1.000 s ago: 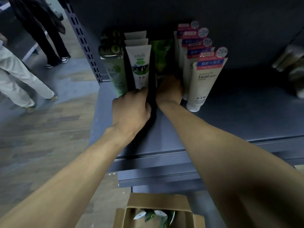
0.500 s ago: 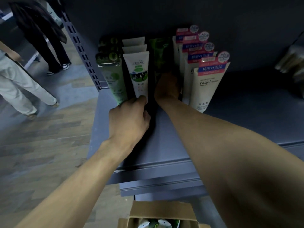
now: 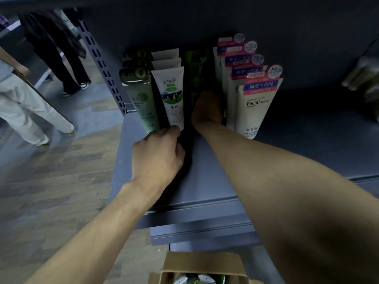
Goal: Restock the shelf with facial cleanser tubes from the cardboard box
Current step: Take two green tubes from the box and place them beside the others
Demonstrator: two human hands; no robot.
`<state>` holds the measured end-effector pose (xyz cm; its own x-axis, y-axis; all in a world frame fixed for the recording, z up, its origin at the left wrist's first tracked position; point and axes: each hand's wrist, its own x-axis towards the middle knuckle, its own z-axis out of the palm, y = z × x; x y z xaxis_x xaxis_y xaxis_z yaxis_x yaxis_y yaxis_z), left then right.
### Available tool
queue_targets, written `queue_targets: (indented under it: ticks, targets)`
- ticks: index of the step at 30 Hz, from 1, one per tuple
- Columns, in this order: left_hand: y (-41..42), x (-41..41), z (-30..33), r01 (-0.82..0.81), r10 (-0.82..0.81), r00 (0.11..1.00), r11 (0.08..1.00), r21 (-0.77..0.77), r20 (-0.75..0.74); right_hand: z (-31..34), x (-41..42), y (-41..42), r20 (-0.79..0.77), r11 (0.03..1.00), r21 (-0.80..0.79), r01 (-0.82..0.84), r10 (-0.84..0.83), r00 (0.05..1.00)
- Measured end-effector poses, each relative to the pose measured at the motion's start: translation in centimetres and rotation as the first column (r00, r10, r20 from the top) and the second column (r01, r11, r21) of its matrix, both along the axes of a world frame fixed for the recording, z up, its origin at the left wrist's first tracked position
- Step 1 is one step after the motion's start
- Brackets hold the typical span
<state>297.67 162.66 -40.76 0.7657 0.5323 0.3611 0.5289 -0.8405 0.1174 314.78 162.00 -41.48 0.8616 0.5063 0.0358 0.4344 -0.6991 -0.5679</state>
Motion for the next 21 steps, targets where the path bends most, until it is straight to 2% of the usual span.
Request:
queue_targets:
  ticks: [3, 6, 8, 12, 21]
  targets:
    - [0.0, -0.6, -0.1, -0.009, 0.009, 1.000, 1.000, 0.009, -0.013, 0.1, -0.1, 0.0, 0.019, 1.000, -0.009, 0.018, -0.018, 1.000]
    - [-0.1, -1.3, -0.4, -0.038, 0.038, 0.999, 0.999, 0.003, -0.026, 0.3, -0.3, -0.2, -0.002, 0.995, -0.075, -0.058, 0.059, 0.998]
    - [-0.3, -1.8, -0.3, -0.048, 0.048, 0.999, 0.999, 0.006, -0.026, 0.4, -0.4, -0.5, -0.008, 0.994, -0.066, -0.087, 0.087, 0.996]
    - [-0.6, -2.5, 0.3, -0.060, 0.061, 0.997, 0.998, 0.021, -0.044, 0.9, -1.3, -1.6, 0.105, 0.998, -0.061, 0.008, -0.002, 0.995]
    - [-1.0, -4.4, 2.5, -0.038, 0.041, 0.997, 0.999, 0.033, -0.071, 3.0, -5.5, -5.2, 0.249, 0.995, -0.095, 0.016, 0.008, 0.968]
